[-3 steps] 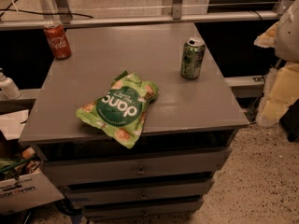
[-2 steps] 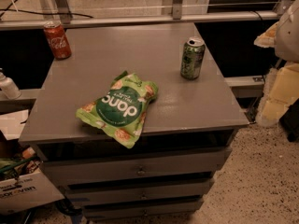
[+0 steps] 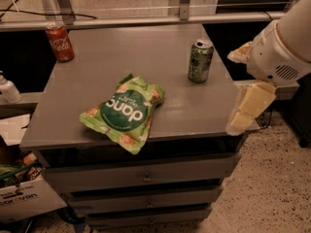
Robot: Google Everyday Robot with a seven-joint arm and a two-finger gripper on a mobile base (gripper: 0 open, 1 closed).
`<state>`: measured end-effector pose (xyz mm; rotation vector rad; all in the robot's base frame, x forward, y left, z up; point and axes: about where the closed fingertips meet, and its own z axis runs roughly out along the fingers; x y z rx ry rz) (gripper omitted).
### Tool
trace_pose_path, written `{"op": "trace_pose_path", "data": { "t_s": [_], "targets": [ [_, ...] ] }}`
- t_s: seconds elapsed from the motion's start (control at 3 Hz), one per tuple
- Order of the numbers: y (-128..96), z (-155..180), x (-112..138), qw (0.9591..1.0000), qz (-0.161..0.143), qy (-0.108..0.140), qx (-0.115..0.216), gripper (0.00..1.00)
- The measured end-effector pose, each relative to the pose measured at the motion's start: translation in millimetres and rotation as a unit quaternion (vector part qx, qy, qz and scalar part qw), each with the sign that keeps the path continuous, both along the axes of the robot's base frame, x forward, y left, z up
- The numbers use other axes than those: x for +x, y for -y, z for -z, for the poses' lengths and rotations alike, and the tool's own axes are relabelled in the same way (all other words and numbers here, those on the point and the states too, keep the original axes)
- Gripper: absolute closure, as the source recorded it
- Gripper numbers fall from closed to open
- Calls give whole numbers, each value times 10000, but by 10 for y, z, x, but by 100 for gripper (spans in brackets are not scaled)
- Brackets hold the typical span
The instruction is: Move green rice chip bag near coke can
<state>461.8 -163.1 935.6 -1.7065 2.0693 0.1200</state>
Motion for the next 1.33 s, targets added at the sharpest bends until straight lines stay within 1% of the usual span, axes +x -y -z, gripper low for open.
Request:
{"op": "trace_pose_path", "data": {
  "t_s": [0.33, 0.67, 1.0, 1.33],
  "targets": [
    [-291, 202, 131, 9983, -275, 55, 505, 0],
    [-645, 332, 336, 9941, -541, 171, 928, 0],
    [-645, 332, 335, 9941, -542, 171, 927, 0],
    [-684, 341, 417, 9921, -461, 404, 1094, 0]
  ]
}}
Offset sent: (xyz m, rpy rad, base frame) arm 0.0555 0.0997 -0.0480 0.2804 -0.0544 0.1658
